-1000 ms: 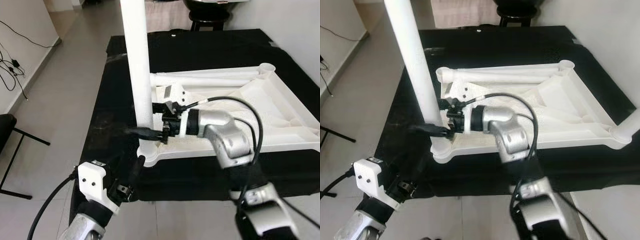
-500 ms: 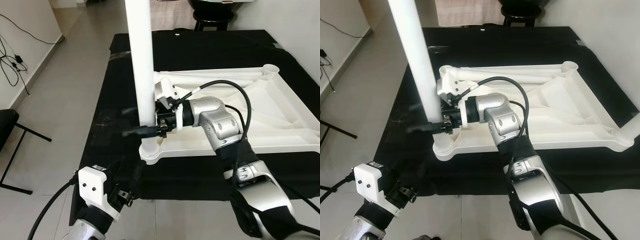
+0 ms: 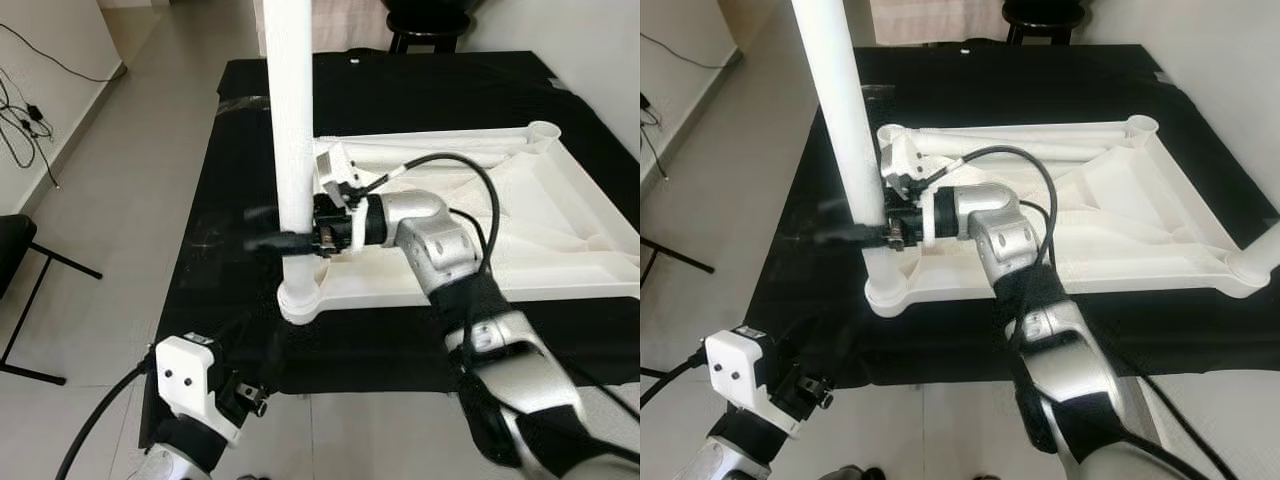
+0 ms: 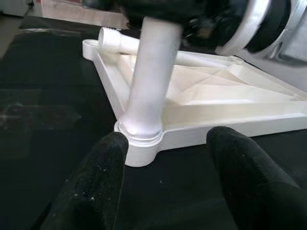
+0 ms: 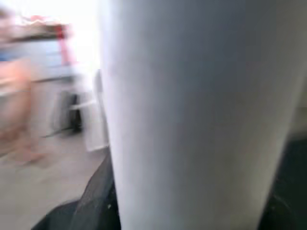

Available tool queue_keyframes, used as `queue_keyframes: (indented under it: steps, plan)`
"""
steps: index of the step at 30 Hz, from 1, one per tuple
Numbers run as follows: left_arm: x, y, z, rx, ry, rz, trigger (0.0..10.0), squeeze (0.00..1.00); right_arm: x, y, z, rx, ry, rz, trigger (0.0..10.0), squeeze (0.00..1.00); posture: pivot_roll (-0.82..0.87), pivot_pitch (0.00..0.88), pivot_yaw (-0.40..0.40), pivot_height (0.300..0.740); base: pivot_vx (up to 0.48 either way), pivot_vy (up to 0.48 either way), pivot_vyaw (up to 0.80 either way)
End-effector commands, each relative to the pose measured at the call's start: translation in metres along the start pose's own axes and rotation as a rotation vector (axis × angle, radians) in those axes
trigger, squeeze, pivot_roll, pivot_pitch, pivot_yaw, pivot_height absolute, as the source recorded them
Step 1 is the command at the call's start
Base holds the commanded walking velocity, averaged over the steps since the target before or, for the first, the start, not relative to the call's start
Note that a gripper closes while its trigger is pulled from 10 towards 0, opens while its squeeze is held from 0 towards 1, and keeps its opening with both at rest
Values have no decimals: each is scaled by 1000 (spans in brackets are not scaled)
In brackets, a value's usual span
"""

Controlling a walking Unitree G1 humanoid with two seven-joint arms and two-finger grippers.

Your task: Building children table

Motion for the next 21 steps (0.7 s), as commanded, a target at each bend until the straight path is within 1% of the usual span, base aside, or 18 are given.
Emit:
queue_keyframes:
  steps: [1,2,3,4,5,6,7,8,10,11,14,15,16,17,18,19,20,21]
  plan:
    - [-3,1,0,0,11,6,10000,0,-26,-23,-43,56,163,-417,0,0,121,218,-9,740,0,0,0]
    - [-2,3,0,0,11,6,10000,0,-41,-5,-57,81,191,-510,0,0,109,220,11,740,0,0,0]
    - [-1,6,0,2,11,0,10000,0,-47,11,-64,95,198,-543,0,0,78,211,30,740,0,0,0]
    - [-1,6,0,2,11,0,10000,0,-47,11,-64,95,198,-543,0,0,78,211,30,740,0,0,0]
    - [1,8,-1,1,12,-7,10000,0,-43,23,-65,103,193,-485,0,0,69,189,40,740,0,0,0]
    - [1,8,-1,1,12,-7,10000,0,-43,23,-65,103,193,-485,0,0,69,189,40,740,0,0,0]
    - [3,10,-2,-1,12,-12,10000,0,-40,29,-66,104,188,-454,0,0,69,189,40,740,0,0,0]
    - [6,10,-3,2,12,-23,10000,0,-31,31,-64,94,173,-412,0,0,81,178,30,740,0,0,0]
    - [7,10,-3,3,12,-31,10000,0,-26,32,-62,89,164,-383,0,0,81,178,30,740,0,0,0]
    - [9,10,-4,7,10,-29,10000,0,-18,33,-57,85,157,-350,10000,0,85,162,20,740,0,0,0]
    - [10,10,-4,9,8,-26,10000,0,-13,34,-54,83,154,-333,10000,0,85,162,20,740,0,0,0]
    - [10,12,-4,10,5,-9,10000,0,-7,38,-44,122,117,-264,10000,1000,90,153,14,740,0,0,0]
    - [10,12,-4,11,3,1,10000,0,-1,43,-33,149,78,-148,10000,1000,96,153,11,740,0,0,0]
    - [10,12,-4,11,3,1,10000,0,-1,43,-33,149,78,-148,10000,1000,96,153,11,740,0,0,0]
    - [10,13,-4,11,3,7,10000,0,1,46,-26,165,49,-68,10000,1000,96,153,11,740,0,0,0]
    - [10,13,-4,11,3,7,10000,0,1,46,-26,165,49,-68,10000,1000,96,153,11,740,0,0,0]
    - [9,13,-4,10,2,8,10000,0,1,50,-18,158,26,26,10000,1000,97,154,8,740,0,0,0]
    - [9,11,-4,8,2,4,10000,0,-3,55,-10,93,15,188,10000,976,103,159,5,740,0,0,0]
Point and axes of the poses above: a point about 5 cm out from each wrist's last joint towards the gripper, its own x axis pointing out of the wrist towards the gripper, its own z axis along the axis of the wrist's last joint, y = z × x, the point moved 1 cm from there along x, pointing out of the wrist towards the gripper, and after that the axes turned 7 degrees about x, right-handed, at the moved point
